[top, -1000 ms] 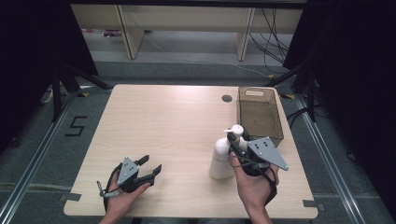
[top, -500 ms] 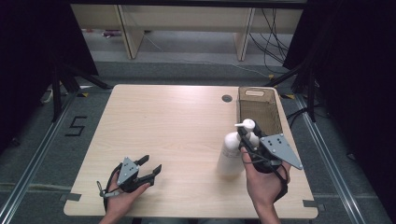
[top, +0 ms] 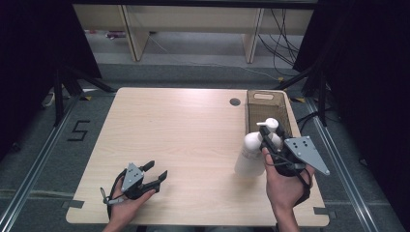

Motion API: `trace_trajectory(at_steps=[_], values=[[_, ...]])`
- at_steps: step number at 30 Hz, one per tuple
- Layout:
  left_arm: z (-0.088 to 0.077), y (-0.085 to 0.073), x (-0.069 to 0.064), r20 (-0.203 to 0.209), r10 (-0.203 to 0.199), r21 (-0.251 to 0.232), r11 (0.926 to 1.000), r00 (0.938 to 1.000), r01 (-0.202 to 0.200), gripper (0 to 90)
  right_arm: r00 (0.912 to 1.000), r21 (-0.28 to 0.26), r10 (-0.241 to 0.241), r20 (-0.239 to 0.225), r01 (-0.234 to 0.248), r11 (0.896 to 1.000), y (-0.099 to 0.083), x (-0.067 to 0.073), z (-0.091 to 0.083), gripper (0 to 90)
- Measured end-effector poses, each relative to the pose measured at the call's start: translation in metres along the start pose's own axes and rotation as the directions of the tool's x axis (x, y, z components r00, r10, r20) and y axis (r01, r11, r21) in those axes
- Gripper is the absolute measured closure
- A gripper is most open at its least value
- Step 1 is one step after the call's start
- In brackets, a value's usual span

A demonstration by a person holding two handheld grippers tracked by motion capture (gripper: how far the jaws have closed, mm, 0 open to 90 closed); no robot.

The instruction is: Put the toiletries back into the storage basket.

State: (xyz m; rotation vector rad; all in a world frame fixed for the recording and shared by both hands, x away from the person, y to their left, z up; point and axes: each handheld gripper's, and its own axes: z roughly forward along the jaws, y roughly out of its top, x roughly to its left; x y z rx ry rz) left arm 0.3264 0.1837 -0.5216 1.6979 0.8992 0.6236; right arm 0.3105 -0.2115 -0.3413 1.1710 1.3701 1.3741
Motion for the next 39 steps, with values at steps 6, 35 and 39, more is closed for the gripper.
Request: trace_trajectory(at_steps=[6,35,39], values=[[0.0,0.0,0.0,0.001,0.0,0.0,1.0,1.0,0.0,36.1,0.9998,-0.009,-0.004,0.021,0.004,1.0,0.003,-0.008,0.0,60.2],[0.0,0.0,0.0,0.0,0.0,0.0,1.0,1.0,0.0,36.1,0.9948,-0.046,-0.027,0.098,0.032,0.998,0.021,-0.039,0.013,60.2],[0.0,0.0,0.0,0.0,0.0,-0.001,1.0,1.0,0.0,36.2,0.9939,-0.04,-0.022,0.108,0.027,0.999,0.022,-0.042,0.017,60.2]])
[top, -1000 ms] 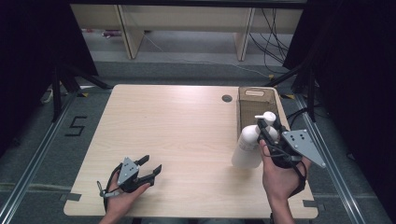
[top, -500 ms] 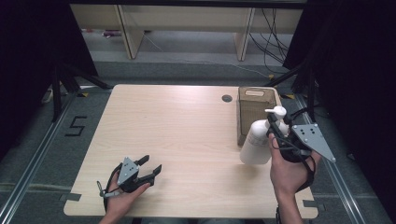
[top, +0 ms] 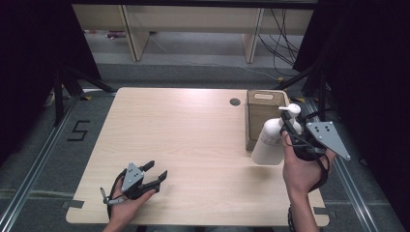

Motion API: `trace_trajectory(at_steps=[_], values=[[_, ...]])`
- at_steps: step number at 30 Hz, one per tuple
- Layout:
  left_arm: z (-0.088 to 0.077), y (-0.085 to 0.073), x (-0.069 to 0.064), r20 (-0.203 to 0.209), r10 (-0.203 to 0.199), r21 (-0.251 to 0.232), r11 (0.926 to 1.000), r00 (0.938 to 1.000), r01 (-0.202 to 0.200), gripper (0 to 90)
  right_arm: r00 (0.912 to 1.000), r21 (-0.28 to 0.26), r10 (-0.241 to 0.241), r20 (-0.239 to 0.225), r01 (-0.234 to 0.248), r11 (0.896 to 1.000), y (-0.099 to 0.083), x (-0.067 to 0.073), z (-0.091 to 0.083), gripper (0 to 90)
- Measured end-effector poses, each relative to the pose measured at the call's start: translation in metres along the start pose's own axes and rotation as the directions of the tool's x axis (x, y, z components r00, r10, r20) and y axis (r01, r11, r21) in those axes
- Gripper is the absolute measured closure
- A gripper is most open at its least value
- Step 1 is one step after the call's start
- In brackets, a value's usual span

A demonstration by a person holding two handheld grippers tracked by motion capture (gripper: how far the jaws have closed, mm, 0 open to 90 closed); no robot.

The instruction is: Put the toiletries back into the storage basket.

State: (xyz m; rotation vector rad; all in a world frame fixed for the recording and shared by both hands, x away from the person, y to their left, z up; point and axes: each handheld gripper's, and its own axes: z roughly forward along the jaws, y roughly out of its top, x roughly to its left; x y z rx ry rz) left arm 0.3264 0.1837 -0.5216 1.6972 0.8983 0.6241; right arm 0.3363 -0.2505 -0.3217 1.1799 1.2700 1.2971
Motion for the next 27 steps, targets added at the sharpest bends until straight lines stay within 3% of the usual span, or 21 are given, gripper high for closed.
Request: trace_trajectory(at_steps=[24,27], values=[[0.0,0.0,0.0,-0.002,-0.001,0.002,1.0,1.0,0.001,36.2,0.9993,-0.002,-0.009,0.037,0.009,1.0,0.005,-0.009,0.02,60.2],[0.0,0.0,0.0,-0.002,-0.001,0.001,1.0,1.0,0.001,36.2,0.9991,-0.005,0.01,0.042,-0.01,1.0,0.006,-0.01,0.021,60.2]])
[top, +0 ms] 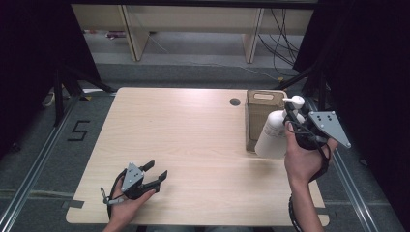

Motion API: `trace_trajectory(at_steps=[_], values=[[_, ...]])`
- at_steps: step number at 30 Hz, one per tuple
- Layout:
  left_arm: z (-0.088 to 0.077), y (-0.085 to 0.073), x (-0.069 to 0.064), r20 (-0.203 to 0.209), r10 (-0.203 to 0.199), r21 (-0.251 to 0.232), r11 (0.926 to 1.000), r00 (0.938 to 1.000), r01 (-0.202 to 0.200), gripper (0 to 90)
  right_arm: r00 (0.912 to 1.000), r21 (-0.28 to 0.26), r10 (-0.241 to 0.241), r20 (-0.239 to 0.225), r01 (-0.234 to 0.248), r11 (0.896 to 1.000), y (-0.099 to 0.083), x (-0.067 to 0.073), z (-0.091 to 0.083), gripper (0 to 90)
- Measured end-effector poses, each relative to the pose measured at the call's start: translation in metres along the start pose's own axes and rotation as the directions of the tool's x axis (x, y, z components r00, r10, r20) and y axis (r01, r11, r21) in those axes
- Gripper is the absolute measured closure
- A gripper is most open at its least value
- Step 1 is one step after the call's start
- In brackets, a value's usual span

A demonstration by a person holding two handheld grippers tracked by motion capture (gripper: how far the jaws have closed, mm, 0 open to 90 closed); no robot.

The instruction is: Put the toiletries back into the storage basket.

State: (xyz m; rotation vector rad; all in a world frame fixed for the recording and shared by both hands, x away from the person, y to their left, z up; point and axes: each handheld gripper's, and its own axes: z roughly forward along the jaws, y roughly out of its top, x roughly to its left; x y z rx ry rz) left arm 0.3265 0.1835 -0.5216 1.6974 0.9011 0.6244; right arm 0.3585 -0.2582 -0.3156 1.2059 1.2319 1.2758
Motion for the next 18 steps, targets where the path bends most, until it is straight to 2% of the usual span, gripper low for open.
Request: trace_trajectory(at_steps=[4,5,18], values=[[0.0,0.0,0.0,0.0,0.0,0.002,1.0,1.0,0.0,36.2,0.9999,-0.006,-0.016,0.004,0.016,1.0,0.003,-0.003,0.003,60.2],[0.0,0.0,0.0,0.0,0.0,0.002,1.0,1.0,0.0,36.2,1.0,-0.004,-0.006,0.006,0.006,1.0,0.003,-0.002,0.004,60.3],[0.0,0.0,0.0,0.001,0.0,0.0,1.0,1.0,0.0,36.2,0.9996,-0.015,-0.015,0.023,0.015,1.0,0.011,-0.006,0.015,60.2]])
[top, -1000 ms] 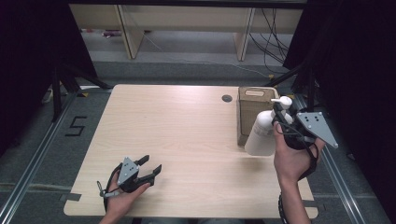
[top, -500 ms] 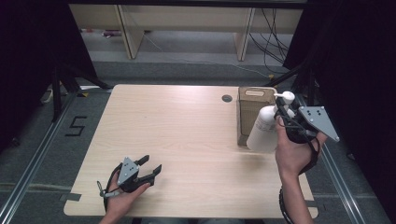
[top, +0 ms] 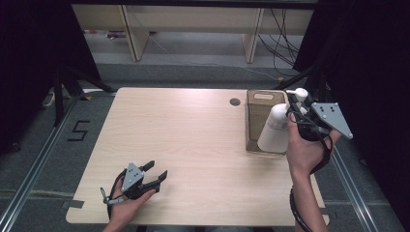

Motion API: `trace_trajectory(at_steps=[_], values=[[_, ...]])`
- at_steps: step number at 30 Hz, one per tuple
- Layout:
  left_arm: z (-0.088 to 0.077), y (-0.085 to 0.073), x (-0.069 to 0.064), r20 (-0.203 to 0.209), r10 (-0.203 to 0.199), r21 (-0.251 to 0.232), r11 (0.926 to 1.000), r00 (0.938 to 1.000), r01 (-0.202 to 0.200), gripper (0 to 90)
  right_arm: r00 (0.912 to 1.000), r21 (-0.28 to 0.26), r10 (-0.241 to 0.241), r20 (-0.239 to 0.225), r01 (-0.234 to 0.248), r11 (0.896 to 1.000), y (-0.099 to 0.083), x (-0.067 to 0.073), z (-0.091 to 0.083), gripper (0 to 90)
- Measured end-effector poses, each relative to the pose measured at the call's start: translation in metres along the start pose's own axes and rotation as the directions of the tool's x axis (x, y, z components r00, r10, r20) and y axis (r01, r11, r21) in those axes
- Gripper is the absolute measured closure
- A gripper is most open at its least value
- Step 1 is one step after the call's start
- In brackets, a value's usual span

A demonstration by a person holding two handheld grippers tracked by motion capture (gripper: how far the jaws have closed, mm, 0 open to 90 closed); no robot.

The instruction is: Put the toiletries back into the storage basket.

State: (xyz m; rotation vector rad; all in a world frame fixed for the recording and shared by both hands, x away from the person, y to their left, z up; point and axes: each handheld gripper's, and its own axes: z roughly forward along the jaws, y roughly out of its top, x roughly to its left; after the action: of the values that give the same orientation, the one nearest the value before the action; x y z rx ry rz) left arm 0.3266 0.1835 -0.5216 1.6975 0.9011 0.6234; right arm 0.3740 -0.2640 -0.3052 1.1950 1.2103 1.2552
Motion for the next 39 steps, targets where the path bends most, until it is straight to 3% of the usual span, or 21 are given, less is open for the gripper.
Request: trace_trajectory(at_steps=[10,11,18,39], values=[[0.0,0.0,0.0,0.0,-0.001,0.0,1.0,1.0,0.001,36.2,0.9999,0.006,-0.001,0.012,0.001,1.0,0.003,-0.001,0.009,60.2],[0.0,0.0,0.0,0.0,0.0,0.0,1.0,1.0,0.0,36.2,0.9999,0.008,0.016,0.006,-0.016,1.0,0.004,0.0,0.01,60.2],[0.0,0.0,0.0,0.002,0.0,0.0,1.0,1.0,0.0,36.2,0.9999,-0.002,-0.007,0.013,0.007,1.0,0.007,0.0,0.017,60.2],[0.0,0.0,0.0,0.003,0.0,0.0,1.0,1.0,0.0,36.2,0.9998,-0.014,-0.012,0.016,0.012,1.0,0.011,0.005,0.033,60.2]])
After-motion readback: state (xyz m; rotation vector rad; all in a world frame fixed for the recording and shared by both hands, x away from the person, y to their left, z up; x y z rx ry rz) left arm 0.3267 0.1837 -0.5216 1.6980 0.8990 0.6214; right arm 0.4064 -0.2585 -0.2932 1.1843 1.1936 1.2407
